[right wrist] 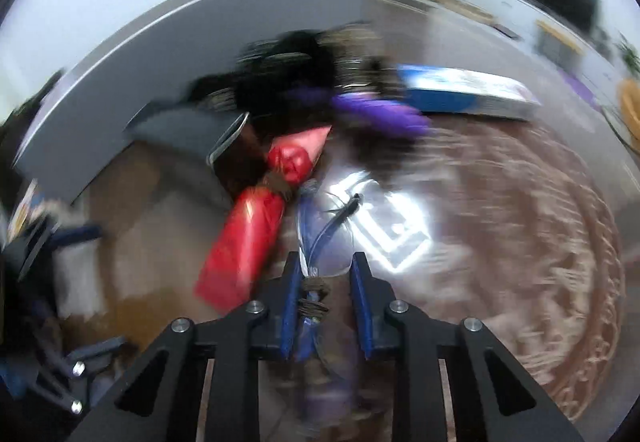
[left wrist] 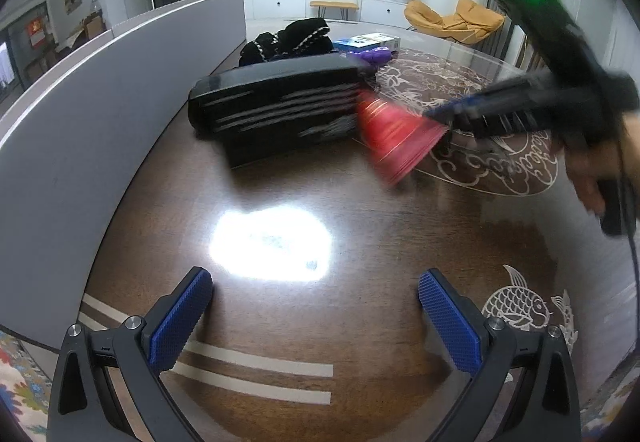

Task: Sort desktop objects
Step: 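Grasp the eyeglasses with the right gripper while the left gripper grasps the red candy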

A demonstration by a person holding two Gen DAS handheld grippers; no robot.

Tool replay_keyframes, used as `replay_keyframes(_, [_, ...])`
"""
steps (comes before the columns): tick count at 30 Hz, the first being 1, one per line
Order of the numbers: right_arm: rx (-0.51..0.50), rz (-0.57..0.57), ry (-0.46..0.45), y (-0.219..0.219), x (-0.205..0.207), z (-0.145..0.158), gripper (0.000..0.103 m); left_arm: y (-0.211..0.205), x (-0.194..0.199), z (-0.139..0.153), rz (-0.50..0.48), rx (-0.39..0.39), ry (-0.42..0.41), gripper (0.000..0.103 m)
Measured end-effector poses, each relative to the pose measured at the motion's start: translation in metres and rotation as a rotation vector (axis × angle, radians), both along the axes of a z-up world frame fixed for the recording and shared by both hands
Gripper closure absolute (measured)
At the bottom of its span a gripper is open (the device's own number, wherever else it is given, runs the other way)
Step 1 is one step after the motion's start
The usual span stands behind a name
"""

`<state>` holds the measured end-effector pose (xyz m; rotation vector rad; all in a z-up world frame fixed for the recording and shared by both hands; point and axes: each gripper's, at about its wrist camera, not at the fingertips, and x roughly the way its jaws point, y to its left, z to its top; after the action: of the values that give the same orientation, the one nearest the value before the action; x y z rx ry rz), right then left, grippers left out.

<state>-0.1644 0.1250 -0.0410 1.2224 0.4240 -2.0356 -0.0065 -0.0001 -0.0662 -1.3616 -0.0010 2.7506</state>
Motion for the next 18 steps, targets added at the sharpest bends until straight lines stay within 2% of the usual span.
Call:
replay_keyframes(3, [0.006,0.046,-0.016,-0.005,0.036,0.001,0.079,-0.005,0.005,0.003,-0.011,0.039,-0.007,0.0])
replay_keyframes(6, [0.005,-0.045,0.025,0.014,0.052,0.008,0.079,-0.013,0.008,0.006,-0.018,0.111,-0.014,0.0])
replay_keyframes(8, [-0.021,-0.118,0.025,0.035,0.059,0.011,0.079,-0.017,0.005,0.008,-0.023,0.178,-0.014,0.0])
replay_keyframes(9, [-0.029,-0.139,0.025,0.043,0.06,0.012,0.079,-0.016,0.002,0.009,-0.023,0.187,-0.016,0.0])
replay_keyframes(15, [0.016,-0.143,0.013,0.07,0.055,0.008,0.077,0.006,-0.039,0.009,-0.04,0.03,-0.024,0.0])
replay_keyframes(17, [0.028,-0.132,0.011,0.075,0.058,0.006,0.067,0.014,-0.049,0.007,-0.072,0.017,-0.044,0.0])
replay_keyframes(18, [0.03,-0.125,0.013,0.074,0.06,0.005,0.056,0.021,-0.055,0.006,-0.097,0.008,-0.053,0.001])
